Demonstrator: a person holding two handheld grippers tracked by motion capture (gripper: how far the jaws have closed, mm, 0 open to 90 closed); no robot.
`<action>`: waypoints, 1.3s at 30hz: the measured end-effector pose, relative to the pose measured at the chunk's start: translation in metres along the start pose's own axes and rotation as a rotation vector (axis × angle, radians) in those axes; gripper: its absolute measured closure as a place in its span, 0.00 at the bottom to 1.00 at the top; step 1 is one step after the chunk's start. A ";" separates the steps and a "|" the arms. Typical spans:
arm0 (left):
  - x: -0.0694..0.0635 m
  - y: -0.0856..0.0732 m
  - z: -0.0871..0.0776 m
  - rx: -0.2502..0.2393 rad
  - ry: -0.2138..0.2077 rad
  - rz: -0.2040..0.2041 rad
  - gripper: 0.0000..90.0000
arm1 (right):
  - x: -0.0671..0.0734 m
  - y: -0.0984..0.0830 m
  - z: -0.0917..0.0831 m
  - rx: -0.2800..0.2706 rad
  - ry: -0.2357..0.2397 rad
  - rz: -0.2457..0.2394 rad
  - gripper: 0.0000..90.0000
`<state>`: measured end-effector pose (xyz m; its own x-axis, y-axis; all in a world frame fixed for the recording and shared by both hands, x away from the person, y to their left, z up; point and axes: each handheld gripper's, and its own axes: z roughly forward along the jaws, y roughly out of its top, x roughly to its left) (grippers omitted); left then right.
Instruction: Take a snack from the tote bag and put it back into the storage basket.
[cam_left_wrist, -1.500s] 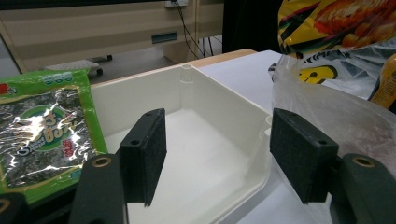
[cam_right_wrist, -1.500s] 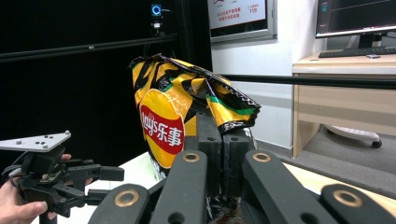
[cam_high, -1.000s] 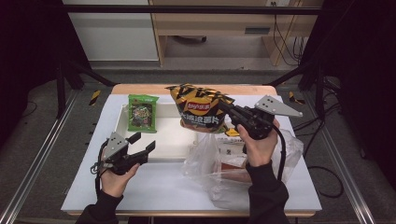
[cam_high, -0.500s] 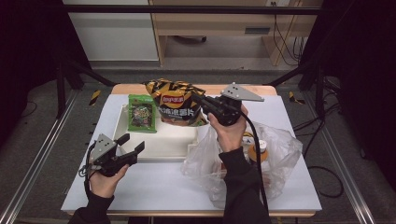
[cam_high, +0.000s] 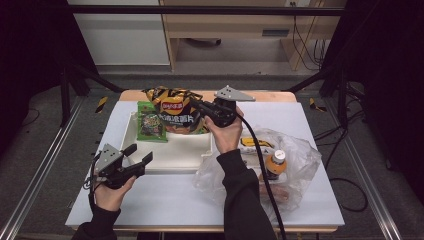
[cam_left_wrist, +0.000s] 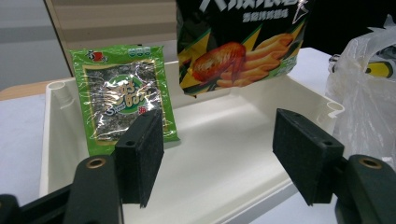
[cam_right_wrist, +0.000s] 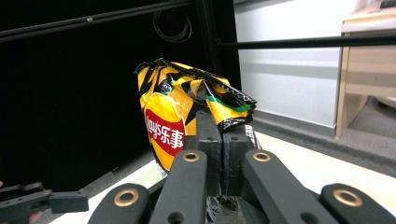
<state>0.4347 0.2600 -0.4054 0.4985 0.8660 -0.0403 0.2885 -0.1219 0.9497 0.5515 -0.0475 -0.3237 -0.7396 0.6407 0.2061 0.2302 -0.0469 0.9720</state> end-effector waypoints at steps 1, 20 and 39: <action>0.000 0.000 0.000 0.001 0.000 -0.002 0.37 | -0.002 -0.002 0.003 0.004 -0.002 0.004 0.99; 0.003 -0.002 0.001 0.005 -0.001 -0.008 0.37 | -0.017 -0.016 0.026 0.039 -0.015 0.056 0.99; 0.002 -0.003 0.003 0.016 -0.002 -0.006 0.37 | -0.050 -0.045 0.038 0.139 -0.192 0.060 0.77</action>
<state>0.4376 0.2609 -0.4098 0.4986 0.8656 -0.0468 0.3046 -0.1245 0.9443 0.6021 -0.0481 -0.3817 -0.5911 0.7747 0.2247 0.3644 0.0080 0.9312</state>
